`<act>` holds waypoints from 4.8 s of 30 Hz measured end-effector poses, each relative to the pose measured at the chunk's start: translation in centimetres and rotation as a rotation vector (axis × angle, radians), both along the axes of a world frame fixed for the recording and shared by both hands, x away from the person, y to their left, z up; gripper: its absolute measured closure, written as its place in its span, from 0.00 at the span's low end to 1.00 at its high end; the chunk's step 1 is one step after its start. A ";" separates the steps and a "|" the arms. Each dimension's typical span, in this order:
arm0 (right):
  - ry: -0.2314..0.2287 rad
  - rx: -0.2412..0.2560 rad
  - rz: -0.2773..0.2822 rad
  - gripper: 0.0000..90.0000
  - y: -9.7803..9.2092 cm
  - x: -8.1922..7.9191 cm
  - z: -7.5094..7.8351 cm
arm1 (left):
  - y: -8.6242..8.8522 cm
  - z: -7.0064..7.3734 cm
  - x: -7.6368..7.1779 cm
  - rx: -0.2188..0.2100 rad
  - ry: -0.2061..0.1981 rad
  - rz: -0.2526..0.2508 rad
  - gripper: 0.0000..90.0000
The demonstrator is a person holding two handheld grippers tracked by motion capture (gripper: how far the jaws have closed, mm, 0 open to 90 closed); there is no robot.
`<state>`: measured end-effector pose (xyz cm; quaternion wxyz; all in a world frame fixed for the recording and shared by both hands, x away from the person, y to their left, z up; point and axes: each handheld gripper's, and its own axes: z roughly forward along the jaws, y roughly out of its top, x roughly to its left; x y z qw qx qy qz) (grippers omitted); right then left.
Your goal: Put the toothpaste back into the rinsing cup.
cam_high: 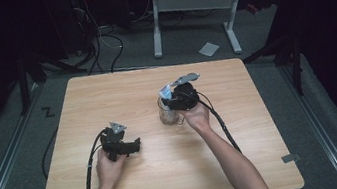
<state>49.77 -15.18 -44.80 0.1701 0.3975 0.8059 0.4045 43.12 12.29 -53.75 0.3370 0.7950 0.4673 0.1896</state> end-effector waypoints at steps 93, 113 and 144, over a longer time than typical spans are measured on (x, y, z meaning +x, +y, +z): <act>-0.079 0.120 -0.018 0.45 -5.9 -4.5 2.7 | -0.3 0.0 -0.2 0.003 -0.004 0.016 0.08; -0.081 0.146 -0.068 0.46 -8.5 -5.6 2.5 | -0.3 0.0 -0.2 0.003 -0.004 0.016 0.08; -0.081 0.174 -0.151 0.46 -13.1 -8.0 1.3 | -0.2 0.0 -0.2 -0.004 -0.002 0.014 0.08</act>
